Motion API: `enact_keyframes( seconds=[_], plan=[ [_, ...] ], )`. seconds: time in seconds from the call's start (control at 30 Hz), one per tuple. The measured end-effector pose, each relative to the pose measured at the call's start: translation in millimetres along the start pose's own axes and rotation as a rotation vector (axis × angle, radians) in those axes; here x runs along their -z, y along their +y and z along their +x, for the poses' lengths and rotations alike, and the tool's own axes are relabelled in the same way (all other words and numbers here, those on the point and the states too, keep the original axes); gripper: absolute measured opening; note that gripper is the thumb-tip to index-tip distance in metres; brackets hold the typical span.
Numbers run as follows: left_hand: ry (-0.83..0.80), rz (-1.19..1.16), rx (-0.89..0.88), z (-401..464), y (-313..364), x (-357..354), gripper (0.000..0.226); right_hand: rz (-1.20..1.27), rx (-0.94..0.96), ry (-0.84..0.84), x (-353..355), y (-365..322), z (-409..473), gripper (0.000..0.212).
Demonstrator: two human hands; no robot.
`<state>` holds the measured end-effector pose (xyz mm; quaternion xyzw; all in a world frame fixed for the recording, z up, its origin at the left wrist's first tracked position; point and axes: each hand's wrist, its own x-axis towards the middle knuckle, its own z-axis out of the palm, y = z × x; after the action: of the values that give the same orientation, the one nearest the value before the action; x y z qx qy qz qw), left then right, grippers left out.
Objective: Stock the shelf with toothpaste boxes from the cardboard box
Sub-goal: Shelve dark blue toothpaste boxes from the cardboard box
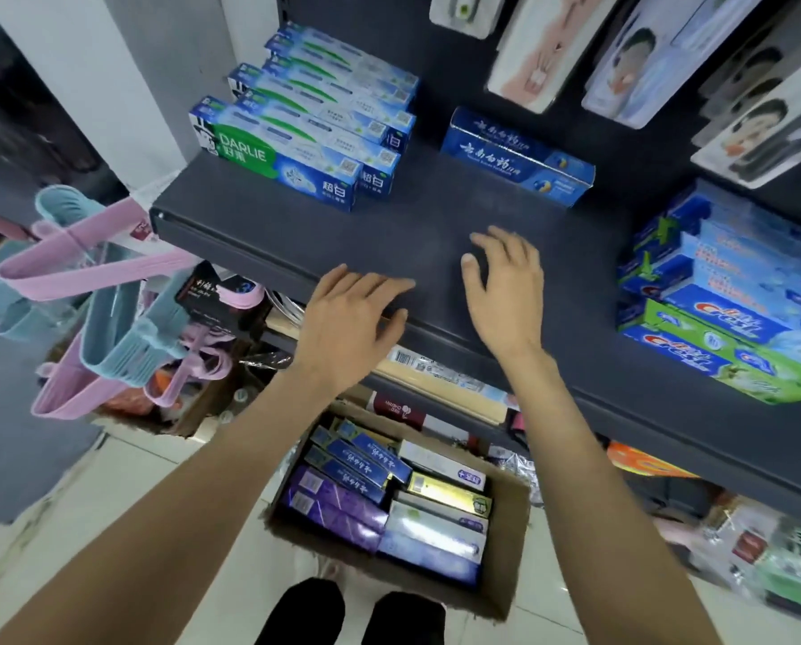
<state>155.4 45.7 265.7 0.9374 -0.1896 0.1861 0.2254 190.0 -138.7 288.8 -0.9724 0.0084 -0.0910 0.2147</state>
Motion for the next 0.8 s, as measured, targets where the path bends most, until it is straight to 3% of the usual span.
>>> enact_keyframes(
  seconds=[0.13, 0.27, 0.4, 0.5, 0.57, 0.67, 0.8],
  plan=[
    [0.195, -0.186, 0.060, -53, 12, 9, 0.023, 0.194, 0.045, 0.104, 12, -11, -118, 0.030],
    [0.107, -0.253, 0.121, -110, 9, -9, 0.021, 0.171, -0.006, -0.084, -2, 16, -188, 0.027],
    [-0.177, -0.270, 0.223, -137, -3, -37, 0.026, 0.091, 0.034, -0.252, -22, 55, -202, 0.024],
    [-0.721, -0.235, 0.371, -160, -16, -72, 0.030, -0.010, -0.016, -0.477, -55, 89, -209, 0.023],
    [-0.972, -0.232, 0.513, -180, -20, -97, 0.034, -0.063, -0.090, -0.695, -90, 113, -220, 0.028],
    [-0.978, -0.195, 0.559, -214, -25, -136, 0.044, -0.143, -0.135, -0.884, -147, 147, -242, 0.035],
    [-1.053, 0.010, 0.404, -253, -35, -186, 0.061, -0.223, -0.143, -0.956, -207, 184, -272, 0.055]
  ],
)
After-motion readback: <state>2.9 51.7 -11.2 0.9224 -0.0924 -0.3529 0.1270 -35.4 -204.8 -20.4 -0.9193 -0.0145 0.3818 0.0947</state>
